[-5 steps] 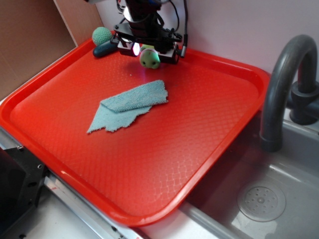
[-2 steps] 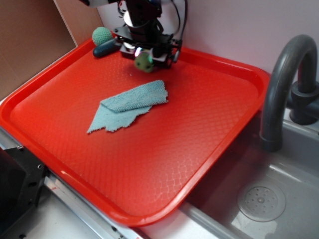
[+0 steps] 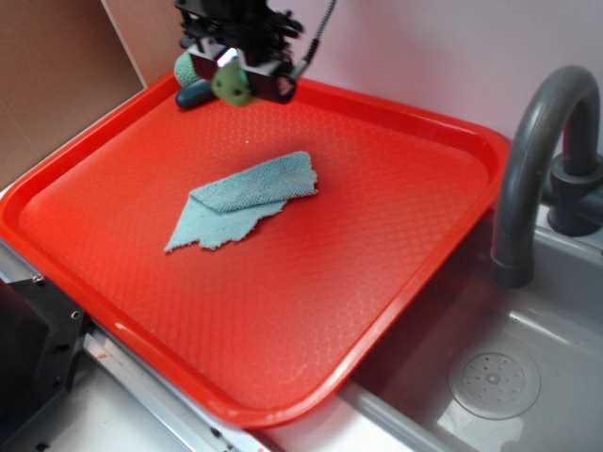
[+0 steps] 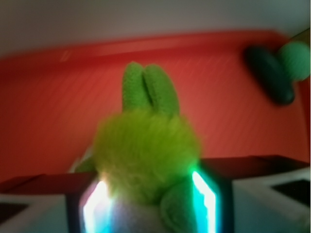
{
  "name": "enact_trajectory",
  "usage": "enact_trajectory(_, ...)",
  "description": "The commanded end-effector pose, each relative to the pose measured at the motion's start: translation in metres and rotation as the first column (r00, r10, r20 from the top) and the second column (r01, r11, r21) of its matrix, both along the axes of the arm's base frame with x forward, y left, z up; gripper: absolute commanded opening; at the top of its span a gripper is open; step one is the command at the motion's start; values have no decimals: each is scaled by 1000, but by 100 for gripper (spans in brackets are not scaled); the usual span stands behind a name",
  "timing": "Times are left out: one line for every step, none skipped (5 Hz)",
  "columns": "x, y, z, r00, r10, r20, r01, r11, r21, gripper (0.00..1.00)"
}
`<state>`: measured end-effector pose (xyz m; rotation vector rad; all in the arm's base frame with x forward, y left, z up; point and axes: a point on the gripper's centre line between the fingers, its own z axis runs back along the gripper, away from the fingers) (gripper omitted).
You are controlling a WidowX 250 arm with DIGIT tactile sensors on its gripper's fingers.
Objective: Grab the green animal.
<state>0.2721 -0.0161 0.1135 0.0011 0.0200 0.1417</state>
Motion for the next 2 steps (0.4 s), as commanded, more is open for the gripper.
enact_trajectory(-58,3,81,990,-136,38,141,973,-181,0)
enact_trajectory(-85,-2,103,986,-141,85,150,983,-104,0)
